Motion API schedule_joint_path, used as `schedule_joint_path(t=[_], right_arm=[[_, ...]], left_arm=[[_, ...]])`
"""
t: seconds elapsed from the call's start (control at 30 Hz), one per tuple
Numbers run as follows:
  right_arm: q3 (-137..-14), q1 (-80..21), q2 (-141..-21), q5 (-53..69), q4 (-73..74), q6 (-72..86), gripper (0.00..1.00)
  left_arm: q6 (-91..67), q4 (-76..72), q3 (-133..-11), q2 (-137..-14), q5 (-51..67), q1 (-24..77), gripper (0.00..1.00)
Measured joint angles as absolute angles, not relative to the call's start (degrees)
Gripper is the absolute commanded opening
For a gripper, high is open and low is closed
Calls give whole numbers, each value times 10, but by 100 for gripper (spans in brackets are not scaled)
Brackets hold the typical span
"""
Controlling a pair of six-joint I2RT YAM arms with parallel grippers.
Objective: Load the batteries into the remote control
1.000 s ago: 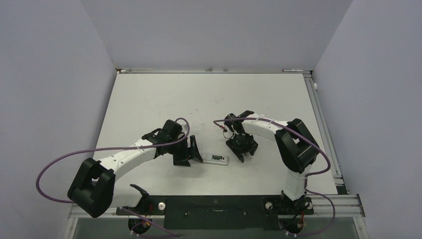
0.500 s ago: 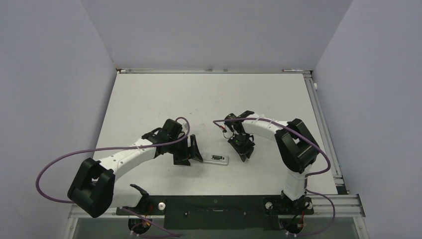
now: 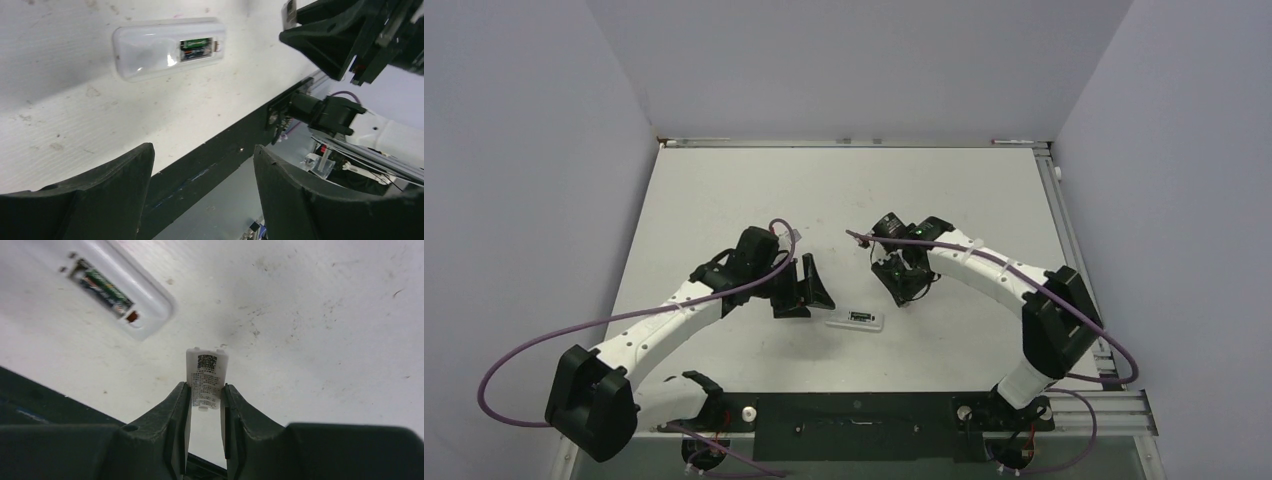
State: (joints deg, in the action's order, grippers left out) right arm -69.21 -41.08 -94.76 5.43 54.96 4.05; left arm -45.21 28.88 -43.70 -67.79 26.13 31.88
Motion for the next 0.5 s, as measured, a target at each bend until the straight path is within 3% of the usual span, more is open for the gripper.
schedule_joint_path(t=[0.2,0.5], right_arm=[[-714,-470,-873,89,547,7,8],[-732,-564,-869,163,553,-41,8]], left_arm=[[-468,288,-458,-653,305,310,71],[-507,272,-458,-652,373,305,70]])
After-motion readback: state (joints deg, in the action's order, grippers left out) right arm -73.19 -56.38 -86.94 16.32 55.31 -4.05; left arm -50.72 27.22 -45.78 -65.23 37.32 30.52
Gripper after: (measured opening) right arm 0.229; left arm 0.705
